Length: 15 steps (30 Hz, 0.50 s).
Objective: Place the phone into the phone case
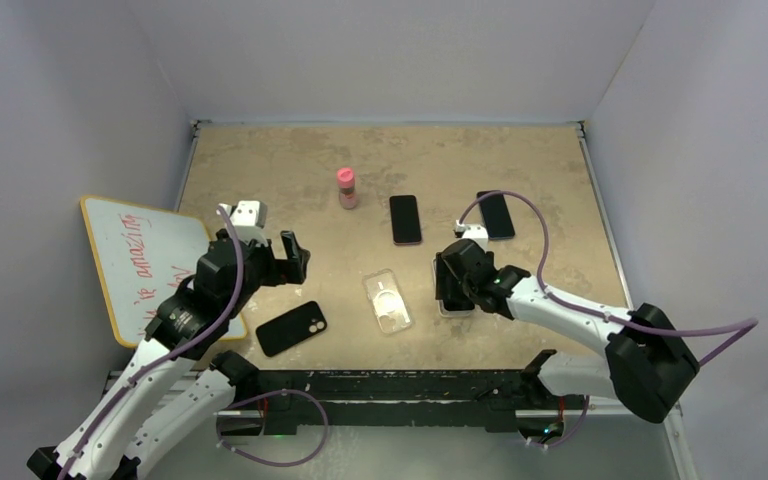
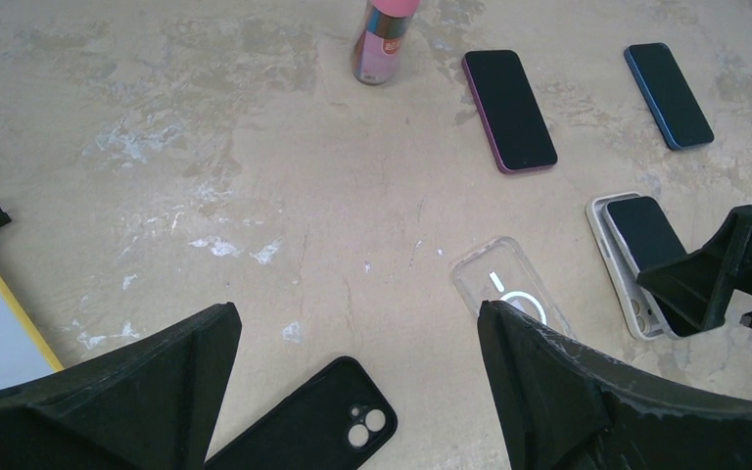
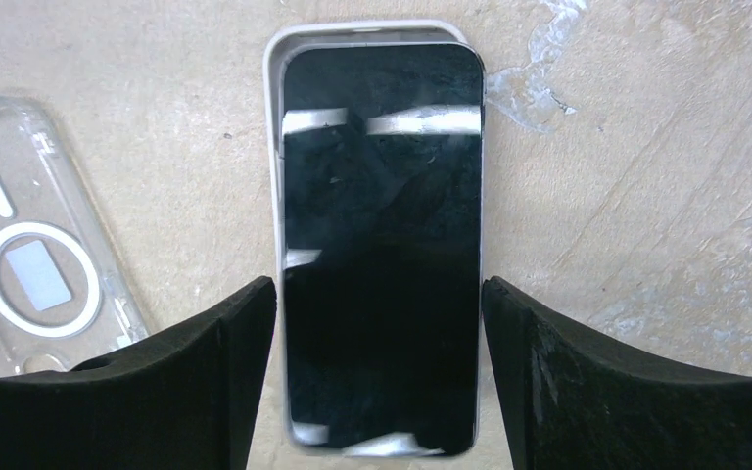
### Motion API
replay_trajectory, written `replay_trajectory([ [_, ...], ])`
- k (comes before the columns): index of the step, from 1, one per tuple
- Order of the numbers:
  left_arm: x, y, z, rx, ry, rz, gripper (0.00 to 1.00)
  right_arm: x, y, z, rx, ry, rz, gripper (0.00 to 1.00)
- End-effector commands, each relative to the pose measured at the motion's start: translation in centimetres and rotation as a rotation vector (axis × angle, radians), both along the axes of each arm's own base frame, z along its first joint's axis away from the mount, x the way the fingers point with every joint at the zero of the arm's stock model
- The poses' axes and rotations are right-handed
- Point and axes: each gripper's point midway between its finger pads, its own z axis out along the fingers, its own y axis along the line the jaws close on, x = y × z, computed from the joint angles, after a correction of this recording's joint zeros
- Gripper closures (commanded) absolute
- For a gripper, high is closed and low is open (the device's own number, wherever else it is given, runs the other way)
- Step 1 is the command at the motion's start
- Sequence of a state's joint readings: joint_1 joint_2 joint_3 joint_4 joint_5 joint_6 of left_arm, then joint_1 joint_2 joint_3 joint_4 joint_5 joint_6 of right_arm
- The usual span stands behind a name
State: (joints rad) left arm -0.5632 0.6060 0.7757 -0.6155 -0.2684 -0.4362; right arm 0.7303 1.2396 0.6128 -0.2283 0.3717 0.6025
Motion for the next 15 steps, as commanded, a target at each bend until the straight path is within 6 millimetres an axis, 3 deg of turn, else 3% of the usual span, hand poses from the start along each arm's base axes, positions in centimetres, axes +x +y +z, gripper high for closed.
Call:
replay_trajectory([
  [1, 0.5, -0.5, 1.3, -0.042, -0.032, -0.001, 0.04, 0.3, 0.3, 1.7, 0.036, -0.037, -0.001, 0.21],
  [8, 0.6, -0.6, 1.1, -0.040, -0.026, -0.002, 0.04, 0.1, 0.5, 1.4, 0.047, -0.029, 0.006, 0.22],
  [11, 0.6, -0.9, 1.1, -0.042, -0.024, -0.016, 0.05, 0.3, -0.3, 1.1, 0.013, -0.028, -0.028, 0.29],
  [15, 0.5, -3.7, 0.8, -0.070, 0.004, -0.157, 0.10, 0.6, -1.9, 1.1, -0.031, -0.004, -0.095, 0.36],
])
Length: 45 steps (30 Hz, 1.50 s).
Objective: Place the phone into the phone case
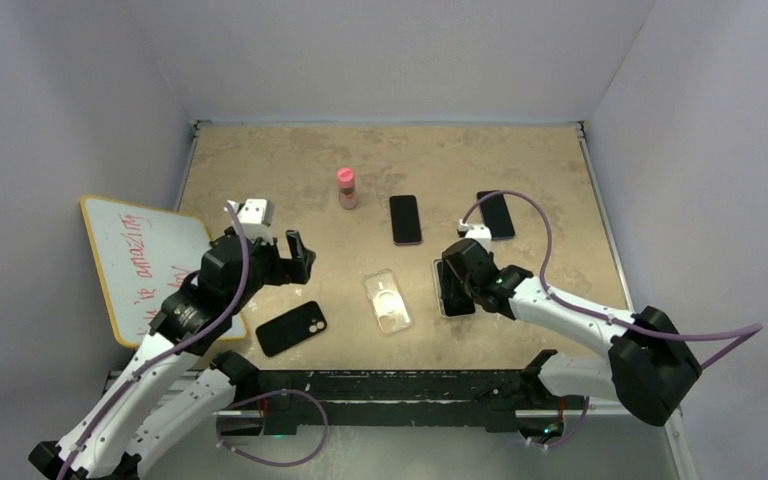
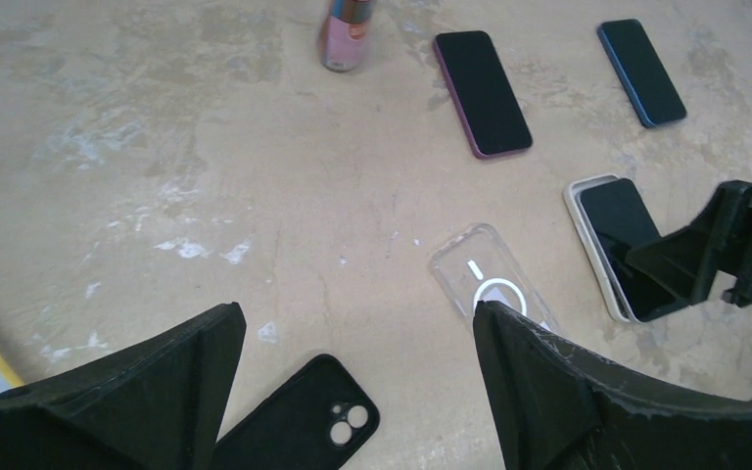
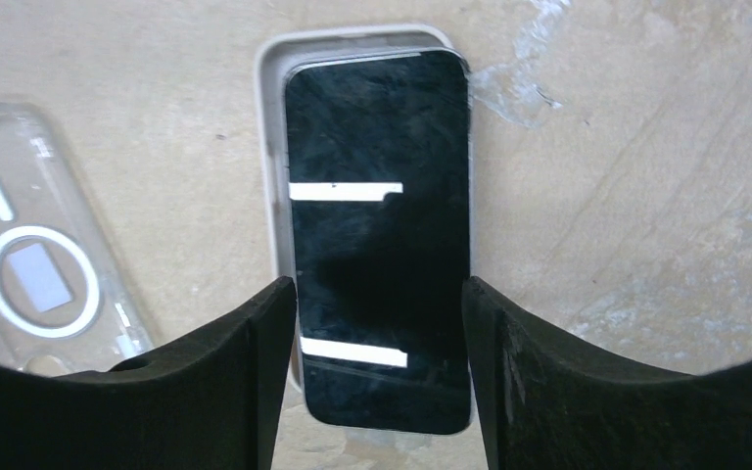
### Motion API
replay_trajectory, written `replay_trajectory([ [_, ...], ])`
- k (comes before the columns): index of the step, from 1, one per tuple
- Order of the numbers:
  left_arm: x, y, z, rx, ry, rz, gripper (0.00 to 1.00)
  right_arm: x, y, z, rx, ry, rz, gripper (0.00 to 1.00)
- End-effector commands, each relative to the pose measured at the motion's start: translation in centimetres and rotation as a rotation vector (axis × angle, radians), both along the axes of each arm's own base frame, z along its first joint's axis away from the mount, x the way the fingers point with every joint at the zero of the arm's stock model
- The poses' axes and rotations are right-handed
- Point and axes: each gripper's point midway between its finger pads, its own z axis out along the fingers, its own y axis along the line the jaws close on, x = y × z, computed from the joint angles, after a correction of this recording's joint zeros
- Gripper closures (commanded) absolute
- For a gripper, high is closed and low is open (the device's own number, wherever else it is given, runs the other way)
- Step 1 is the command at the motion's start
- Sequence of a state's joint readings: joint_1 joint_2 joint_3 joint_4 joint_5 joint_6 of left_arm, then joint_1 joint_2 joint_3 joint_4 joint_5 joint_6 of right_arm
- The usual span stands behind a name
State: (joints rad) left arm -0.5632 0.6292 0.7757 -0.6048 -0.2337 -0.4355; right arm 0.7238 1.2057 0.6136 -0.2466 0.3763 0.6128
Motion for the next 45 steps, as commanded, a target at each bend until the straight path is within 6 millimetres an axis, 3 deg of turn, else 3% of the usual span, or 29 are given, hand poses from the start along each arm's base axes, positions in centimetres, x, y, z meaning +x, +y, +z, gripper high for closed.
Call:
replay_trajectory([
  [1, 0.4, -3.9, 0.7, -0.071, 0.008, -0.165, 0.09, 0.6, -1.8, 0.5, -0.041, 0.016, -0.088, 0.36],
  [7, 0.7, -10.2, -3.4, -0.148, 0.196, -0.382, 0.06, 0.3, -3.0, 1.1, -0.013, 0.033, -0.130, 0.36],
  [11, 0.0, -15.0, -4.8, -0.171, 0.212, -0.465, 0.06, -0.1, -3.1, 0.7, 0.048, 0.076, -0.124, 0.43],
  [15, 0.2, -19.1, -6.5, -0.220, 0.269, -0.509, 0.11, -0.2, -2.9, 0.6, 0.091, 0.082, -0.129, 0.46],
  [19, 0.7, -21.9, -7.9, -0.318, 0.298, -0.542, 0.19, -0.2, -2.8, 0.3, 0.100, 0.089, -0.128, 0.50],
  [24, 1.9, -22.8, -9.2, -0.341, 0.315, -0.510, 0.22, -0.4, -2.7, -0.7, 0.100, 0.109, -0.127, 0.52],
  [29, 1.6, -23.7, -10.1, -0.400, 0.340, -0.524, 0.22, -0.5, -2.4, -1.3, 0.114, 0.126, -0.130, 0.51],
  [36, 1.2, -24.9, -12.1, -0.403, 0.390, -0.553, 0.32, 0.0, 0.5, -0.2, 0.257, 0.086, -0.031, 0.71],
  [45, 0.3, -25.7, -14.6, -0.393, 0.448, -0.570, 0.43, 1.8, 1.9, 0.3, 0.295, 0.043, -0.013, 0.80],
])
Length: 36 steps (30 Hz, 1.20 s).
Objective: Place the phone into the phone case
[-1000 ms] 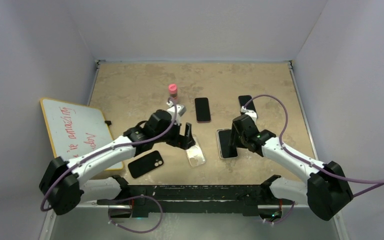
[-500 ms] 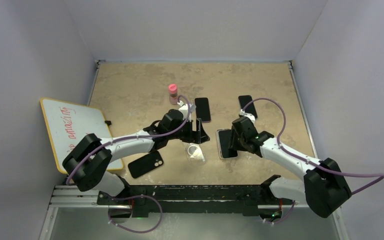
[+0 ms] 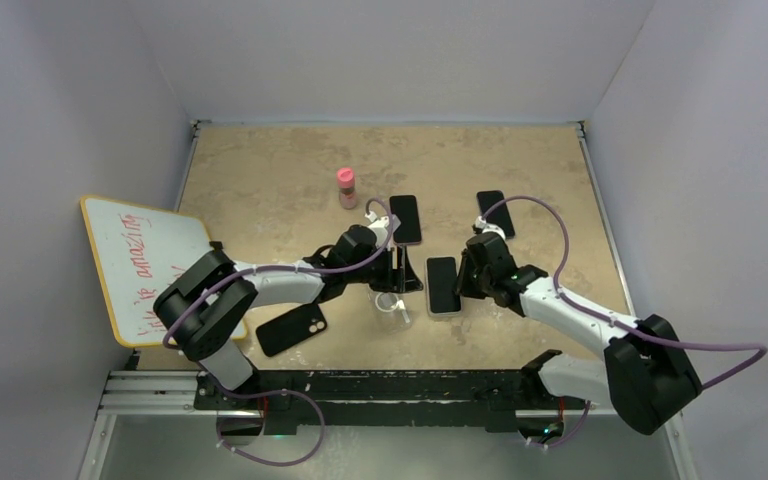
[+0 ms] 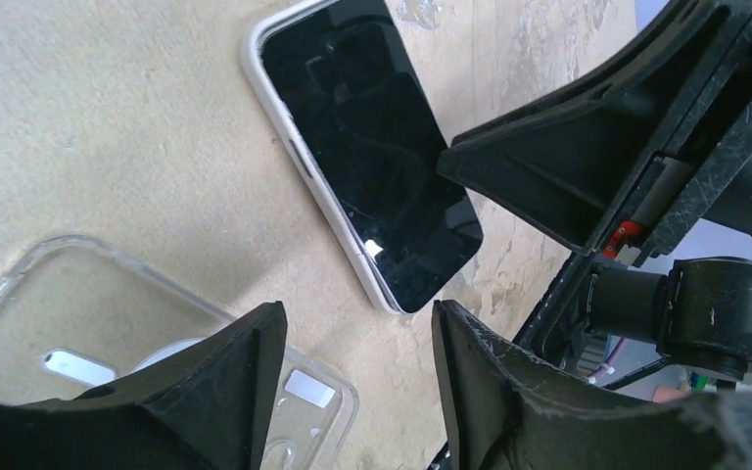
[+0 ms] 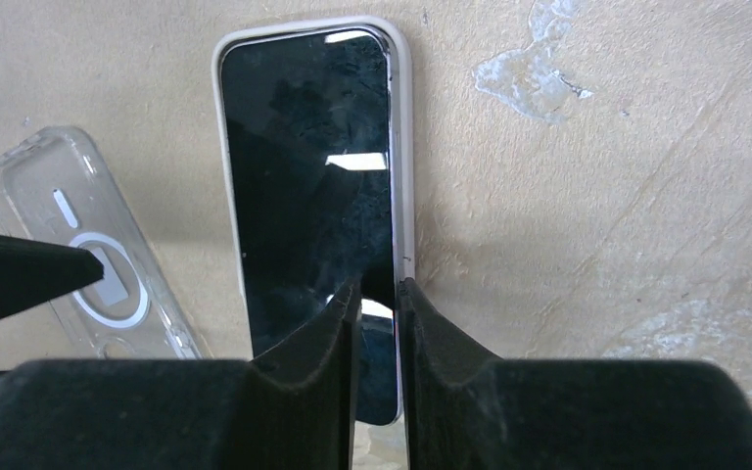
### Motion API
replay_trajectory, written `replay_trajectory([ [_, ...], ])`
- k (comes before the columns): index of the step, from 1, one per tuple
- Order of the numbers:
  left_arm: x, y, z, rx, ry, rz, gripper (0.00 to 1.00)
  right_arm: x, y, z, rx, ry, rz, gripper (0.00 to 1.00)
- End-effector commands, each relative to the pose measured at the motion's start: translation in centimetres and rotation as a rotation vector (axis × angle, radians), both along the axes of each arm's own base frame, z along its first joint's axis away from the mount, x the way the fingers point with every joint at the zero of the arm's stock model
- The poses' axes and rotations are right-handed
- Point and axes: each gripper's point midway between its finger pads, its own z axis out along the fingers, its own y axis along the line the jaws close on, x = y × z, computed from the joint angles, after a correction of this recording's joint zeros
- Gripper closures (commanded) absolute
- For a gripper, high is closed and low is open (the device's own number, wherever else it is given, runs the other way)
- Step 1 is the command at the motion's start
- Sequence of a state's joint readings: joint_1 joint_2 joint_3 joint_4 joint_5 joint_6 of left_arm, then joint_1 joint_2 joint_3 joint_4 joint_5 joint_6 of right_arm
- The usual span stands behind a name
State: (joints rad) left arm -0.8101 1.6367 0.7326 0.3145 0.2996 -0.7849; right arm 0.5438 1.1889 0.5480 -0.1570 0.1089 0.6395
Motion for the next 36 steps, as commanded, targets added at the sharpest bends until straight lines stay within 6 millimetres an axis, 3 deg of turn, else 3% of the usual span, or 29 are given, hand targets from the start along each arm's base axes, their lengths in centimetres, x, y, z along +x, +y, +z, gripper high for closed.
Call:
replay_trajectory([
  [1, -0.4, -1.5, 0.5, -0.048, -0.016, -0.038, 0.44, 1.7, 2.0, 1.3, 0.079, -0.062, 0.019, 0.80],
  [3, -0.4, -1.5, 0.0, -0.039, -0.008, -0.038, 0.45, 1.7, 1.9, 1.4, 0.075, -0.057, 0.015, 0.79],
  [9, -0.5, -1.9, -0.3, -0.030, -0.010, -0.042, 0.46, 1.4, 1.1, 3.0, 0.098, -0.098, -0.044, 0.55],
  [12, -0.2, -1.7, -0.4, -0.023, -0.014, -0.021, 0.46, 1.2, 0.9, 2.9, 0.095, -0.094, -0.047, 0.49],
  [20, 1.2, -2.0, 0.9, -0.026, -0.029, 0.039, 0.48, 0.9, 1.3, 2.3, 0.157, -0.072, -0.030, 0.47],
  [24, 1.5, -2.1, 0.2, -0.024, -0.016, 0.059, 0.48, 1.4, 0.7, 2.2, 0.192, -0.076, -0.066, 0.45],
  [32, 1.6, -3.1, -0.8, -0.029, 0.010, 0.034, 0.48, -0.7, -1.0, 1.4, 0.159, 0.023, -0.110, 0.60],
  [36, 1.3, -3.5, -1.4, -0.032, 0.020, 0.004, 0.49, -2.1, -0.1, 1.9, 0.205, 0.066, -0.063, 0.64],
])
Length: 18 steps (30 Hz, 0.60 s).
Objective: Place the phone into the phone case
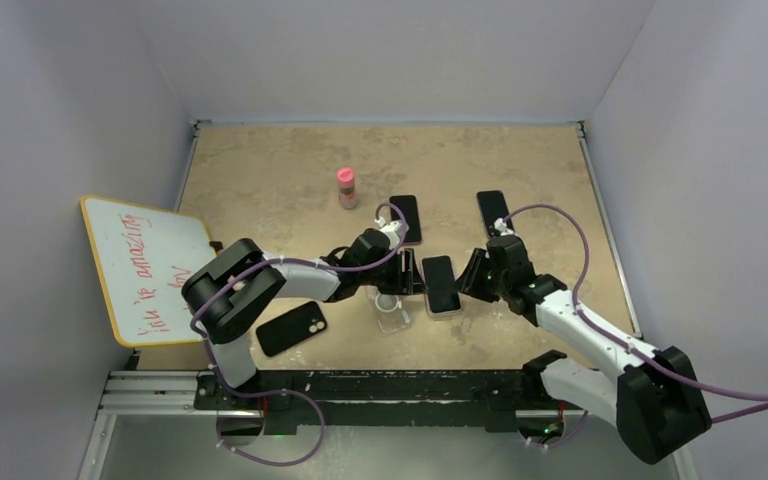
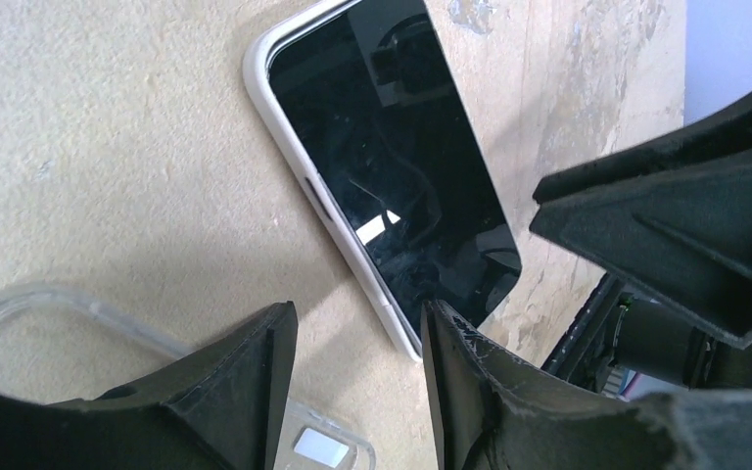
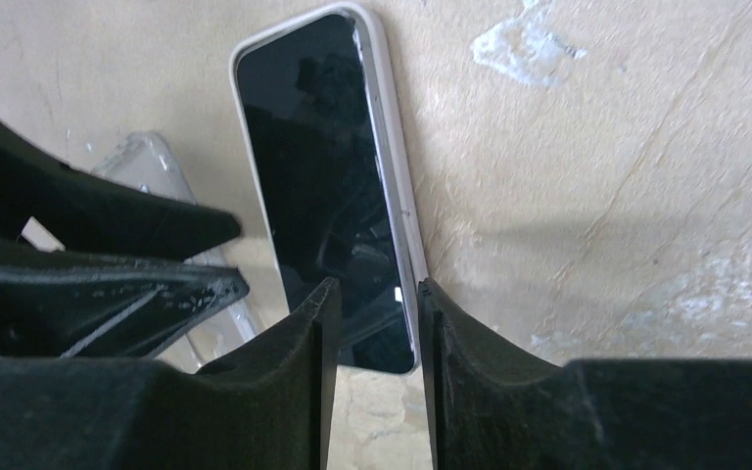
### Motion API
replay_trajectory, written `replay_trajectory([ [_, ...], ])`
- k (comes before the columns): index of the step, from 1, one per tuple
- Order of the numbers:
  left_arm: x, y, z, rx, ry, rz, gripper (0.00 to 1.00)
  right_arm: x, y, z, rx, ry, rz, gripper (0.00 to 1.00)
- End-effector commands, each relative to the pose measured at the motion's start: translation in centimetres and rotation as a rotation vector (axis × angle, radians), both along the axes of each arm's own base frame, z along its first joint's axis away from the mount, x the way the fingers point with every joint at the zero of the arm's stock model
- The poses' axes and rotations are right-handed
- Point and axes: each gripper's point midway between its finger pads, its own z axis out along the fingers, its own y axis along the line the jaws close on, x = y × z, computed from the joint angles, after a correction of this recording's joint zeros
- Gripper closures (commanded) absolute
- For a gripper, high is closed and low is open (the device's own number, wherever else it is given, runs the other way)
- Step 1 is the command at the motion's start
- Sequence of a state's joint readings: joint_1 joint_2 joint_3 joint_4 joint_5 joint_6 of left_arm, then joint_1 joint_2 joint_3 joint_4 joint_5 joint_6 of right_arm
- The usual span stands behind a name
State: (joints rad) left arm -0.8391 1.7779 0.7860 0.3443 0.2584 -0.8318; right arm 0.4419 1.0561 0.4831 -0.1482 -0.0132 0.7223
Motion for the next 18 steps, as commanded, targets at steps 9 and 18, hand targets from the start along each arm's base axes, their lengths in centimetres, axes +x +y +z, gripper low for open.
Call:
replay_trajectory([
  [9, 0.2, -2.4, 1.0, -0.073, -0.019, -0.057, 0.51, -1.9, 0.6, -0.5, 0.033, 0.078, 0.053, 0.71],
  [18, -0.4, -2.4, 0.2, -0.057, -0.005, -0.067, 0.51, -1.9, 0.1, -1.3, 0.011, 0.075, 0.041, 0.71],
])
